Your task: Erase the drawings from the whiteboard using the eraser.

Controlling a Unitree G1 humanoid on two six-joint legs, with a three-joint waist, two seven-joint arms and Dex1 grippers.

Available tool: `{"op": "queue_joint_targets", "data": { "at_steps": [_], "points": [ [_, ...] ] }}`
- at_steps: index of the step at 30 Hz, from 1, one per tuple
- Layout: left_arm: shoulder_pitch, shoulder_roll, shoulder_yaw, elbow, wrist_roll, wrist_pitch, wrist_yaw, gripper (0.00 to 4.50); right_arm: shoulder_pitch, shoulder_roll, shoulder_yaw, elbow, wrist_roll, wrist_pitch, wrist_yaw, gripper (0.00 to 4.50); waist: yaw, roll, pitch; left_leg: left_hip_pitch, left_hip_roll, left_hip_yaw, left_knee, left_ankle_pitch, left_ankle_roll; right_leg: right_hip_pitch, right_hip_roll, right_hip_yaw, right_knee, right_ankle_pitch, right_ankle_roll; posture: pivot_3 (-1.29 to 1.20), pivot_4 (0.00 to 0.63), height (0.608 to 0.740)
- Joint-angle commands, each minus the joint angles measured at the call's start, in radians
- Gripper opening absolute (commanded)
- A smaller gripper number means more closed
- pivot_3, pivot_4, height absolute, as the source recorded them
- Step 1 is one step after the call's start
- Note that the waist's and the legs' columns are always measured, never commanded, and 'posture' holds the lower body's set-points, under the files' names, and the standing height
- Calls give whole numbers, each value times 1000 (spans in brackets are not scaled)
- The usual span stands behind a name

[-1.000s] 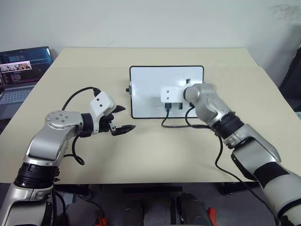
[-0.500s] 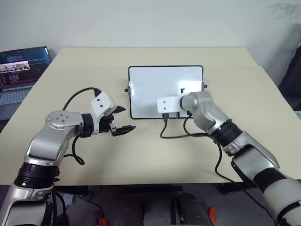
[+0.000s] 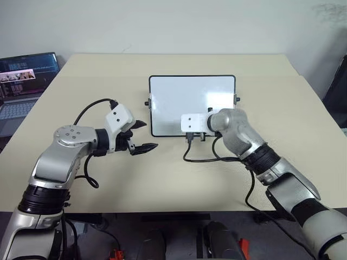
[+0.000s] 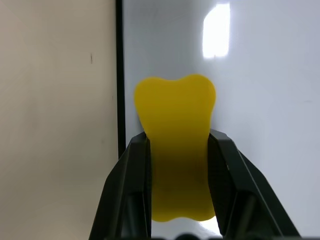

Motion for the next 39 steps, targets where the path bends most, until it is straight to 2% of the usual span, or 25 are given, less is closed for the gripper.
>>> {"op": "queue_joint_targets", "data": {
  "at_steps": [1, 3, 5, 9, 11, 14, 18, 22, 26, 33, 38, 39],
  "points": [
    [-44, -31, 20, -38, -54, 0, -14, 4500, -14, -40, -172, -242, 166, 142, 114, 1138, 0, 0, 0, 0, 0, 0, 0, 0, 0, 0, 0, 0, 0, 0, 0, 0, 150, 740],
    [-64, -71, -6, -61, -85, 20, -24, 4500, -33, -109, -287, -341, 260, 260, 174, 1138, 9, 1, 1, -2, 0, -1, 0, 0, 0, 0, 0, -1, -1, 0, 1, 0, 150, 740],
    [-78, -102, -37, -70, -88, 24, -31, 4500, -48, -177, -365, -366, 305, 325, 166, 1138, 22, 1, 1, -4, -1, -2, 1, -1, -1, 0, -1, -3, -3, 0, 1, 0, 150, 740],
    [-116, -166, -127, -67, -83, 2, -75, 4500, -59, -295, -470, -270, 327, 376, 69, 1138, 29, 1, 1, -4, -1, -2, 0, -1, -1, 0, -1, -3, -4, 0, 1, 0, 150, 740],
    [-169, -255, -187, -24, -77, -19, -83, 4500, -24, -391, -530, -173, 306, 383, -4, 1138, 32, 1, 1, -4, -1, -1, 1, -1, -1, 0, -1, -2, -3, 0, 0, 0, 150, 740],
    [-223, -347, -249, 49, -34, -56, -76, 4500, 22, -477, -559, -101, 323, 412, -55, 1138, 48, 0, 1, -5, -2, 0, 2, -1, -1, 1, -2, -1, -6, 0, 1, 0, 150, 740],
    [-268, -460, -315, 133, 19, -96, -44, 4500, 84, -544, -579, -14, 356, 457, -92, 1138, 29, 1, 1, -4, -1, 3, 1, -1, 0, 0, -1, 1, -6, -1, 1, 0, 150, 740],
    [-307, -539, -369, 217, 90, -151, -23, 4500, 177, -584, -586, 59, 399, 474, -90, 1138, 25, 1, 1, -4, -1, 5, 1, -1, 0, 0, -2, 1, -6, -1, 1, 0, 150, 740],
    [-329, -571, -407, 276, 163, -218, -9, 4500, 222, -599, -569, 118, 420, 475, -108, 1138, 23, 2, 1, -4, -1, 6, 1, -1, 0, 0, -2, 2, -6, -1, 2, 0, 150, 740],
    [-318, -585, -397, 286, 189, -251, -17, 4500, 232, -587, -623, 309, 472, 441, -188, 1138, 29, 3, 1, -4, -1, 6, 2, -1, 0, 0, -2, 2, -6, -1, 2, 0, 150, 740],
    [-308, -580, -392, 280, 190, -249, -15, 4500, 210, -579, -620, 375, 503, 457, -211, 1138, 25, 3, 1, -3, -1, 6, 2, -1, 0, 0, -2, 2, -6, -1, 2, 0, 150, 740],
    [-307, -580, -392, 278, 190, -247, -14, 4500, 203, -578, -613, 384, 505, 462, -215, 1488, 25, 3, 1, -3, -1, 6, 2, -1, 0, 0, -2, 2, -6, -1, 2, 0, 150, 740]
  ]
}}
